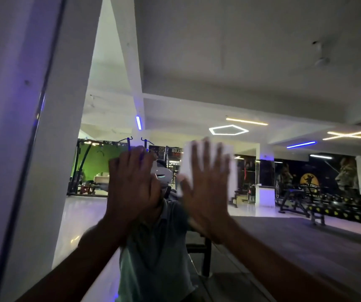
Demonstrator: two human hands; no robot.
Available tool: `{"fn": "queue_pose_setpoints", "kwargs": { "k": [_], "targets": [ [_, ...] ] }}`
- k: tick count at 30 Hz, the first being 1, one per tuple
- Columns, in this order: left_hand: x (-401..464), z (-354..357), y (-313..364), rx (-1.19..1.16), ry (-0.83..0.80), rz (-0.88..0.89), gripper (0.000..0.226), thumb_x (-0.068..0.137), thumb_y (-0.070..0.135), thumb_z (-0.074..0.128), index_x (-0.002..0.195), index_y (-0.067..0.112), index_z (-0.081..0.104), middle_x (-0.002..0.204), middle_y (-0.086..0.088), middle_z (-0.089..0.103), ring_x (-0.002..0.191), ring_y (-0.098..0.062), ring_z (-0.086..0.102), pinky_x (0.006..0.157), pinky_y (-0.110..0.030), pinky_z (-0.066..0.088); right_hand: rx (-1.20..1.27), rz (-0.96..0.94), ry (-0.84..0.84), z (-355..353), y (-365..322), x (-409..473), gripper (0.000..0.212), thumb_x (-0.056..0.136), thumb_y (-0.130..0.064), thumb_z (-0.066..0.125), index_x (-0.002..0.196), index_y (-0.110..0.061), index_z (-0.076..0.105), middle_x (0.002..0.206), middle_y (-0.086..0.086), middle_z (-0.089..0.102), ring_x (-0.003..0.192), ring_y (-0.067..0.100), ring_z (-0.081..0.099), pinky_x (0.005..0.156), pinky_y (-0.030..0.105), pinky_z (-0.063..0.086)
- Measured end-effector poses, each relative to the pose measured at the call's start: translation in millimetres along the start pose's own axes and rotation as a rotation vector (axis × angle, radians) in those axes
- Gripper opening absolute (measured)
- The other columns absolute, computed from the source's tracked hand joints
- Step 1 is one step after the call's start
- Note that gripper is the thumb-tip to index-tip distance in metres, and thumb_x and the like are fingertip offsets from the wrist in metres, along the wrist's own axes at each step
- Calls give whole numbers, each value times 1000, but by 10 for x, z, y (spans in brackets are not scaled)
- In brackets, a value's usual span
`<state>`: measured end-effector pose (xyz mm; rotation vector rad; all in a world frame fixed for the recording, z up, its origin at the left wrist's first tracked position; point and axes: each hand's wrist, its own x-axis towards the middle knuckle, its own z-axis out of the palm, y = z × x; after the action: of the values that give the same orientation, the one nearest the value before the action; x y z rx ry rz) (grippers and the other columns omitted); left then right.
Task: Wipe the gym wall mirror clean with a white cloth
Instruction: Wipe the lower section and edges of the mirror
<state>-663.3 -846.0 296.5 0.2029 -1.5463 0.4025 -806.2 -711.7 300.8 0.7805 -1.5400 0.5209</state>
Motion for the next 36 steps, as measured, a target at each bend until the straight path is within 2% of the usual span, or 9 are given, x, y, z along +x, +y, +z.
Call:
{"fn": "queue_pose_setpoints", "kwargs": {
  "k": [3, 5, 9, 13, 18, 21, 24, 28, 36],
  "targets": [
    [464, -27, -90, -11, 46, 0, 42, 83, 24, 48, 121, 9, 59, 130, -17, 58, 120, -37, 53, 93, -49, 36, -1, -399, -63, -90, 201, 194, 74, 107, -61, 16, 170, -23, 9, 178, 9, -3, 163, 34, -7, 130, 61, 3],
    [761, 93, -91, 23, 35, 13, 55, 92, 25, 44, 143, 6, 52, 155, -21, 47, 145, -36, 42, 107, -50, 32, -30, -397, -63, -160, 629, 420, 75, 105, -60, 24, 170, -23, 13, 178, 8, 3, 164, 31, -3, 131, 57, 3],
    [994, 312, -62, 69, -47, 43, 70, 104, 39, 33, 164, 5, 27, 173, -21, 19, 161, -33, 19, 121, -52, 24, -97, 92, 35, -252, 1460, 944, 78, 106, -63, 20, 168, -16, 24, 173, 18, 23, 158, 44, 22, 127, 61, 19],
    [939, 390, -130, 114, -16, 57, 71, 105, 41, 31, 166, 5, 23, 173, -21, 14, 162, -33, 15, 124, -53, 23, -81, 466, 103, -271, 1048, 1354, 88, 102, -68, 14, 163, -9, 35, 162, 28, 39, 146, 53, 39, 118, 68, 30],
    [963, 423, -160, 93, 5, 72, 71, 105, 42, 31, 166, 7, 24, 174, -19, 13, 162, -33, 13, 128, -53, 17, 11, -67, 2, -153, 17, 1034, 81, 102, -64, 18, 170, -23, 5, 176, 7, -10, 163, 34, -10, 130, 51, -11],
    [957, 434, -166, 86, 0, 65, 71, 105, 42, 31, 166, 7, 24, 174, -18, 13, 162, -33, 13, 128, -53, 17, 21, -222, -61, -239, 452, 1202, 76, 105, -62, 16, 170, -25, 8, 178, 8, 0, 164, 33, -4, 131, 55, -2],
    [965, 427, -149, 88, 3, 61, 72, 104, 42, 32, 166, 8, 24, 174, -18, 13, 162, -34, 14, 127, -55, 19, -97, 56, 46, -335, 1261, 1553, 80, 106, -65, 7, 167, -15, 23, 170, 21, 28, 155, 47, 29, 124, 62, 25],
    [945, 429, -134, 113, 19, 68, 72, 104, 42, 31, 166, 7, 22, 174, -19, 12, 162, -34, 13, 128, -55, 19, -84, 444, 74, -420, 1271, 1888, 96, 92, -68, 4, 166, -12, 28, 167, 26, 31, 149, 54, 33, 121, 66, 26],
    [942, 425, -141, 89, 36, 55, 71, 104, 44, 31, 166, 7, 26, 174, -18, 16, 162, -33, 17, 128, -54, 19, 2, -161, -45, -294, 88, 1874, 82, 98, -64, 4, 169, -24, 9, 178, 7, -1, 163, 34, -5, 130, 50, -6]
  ]
}}
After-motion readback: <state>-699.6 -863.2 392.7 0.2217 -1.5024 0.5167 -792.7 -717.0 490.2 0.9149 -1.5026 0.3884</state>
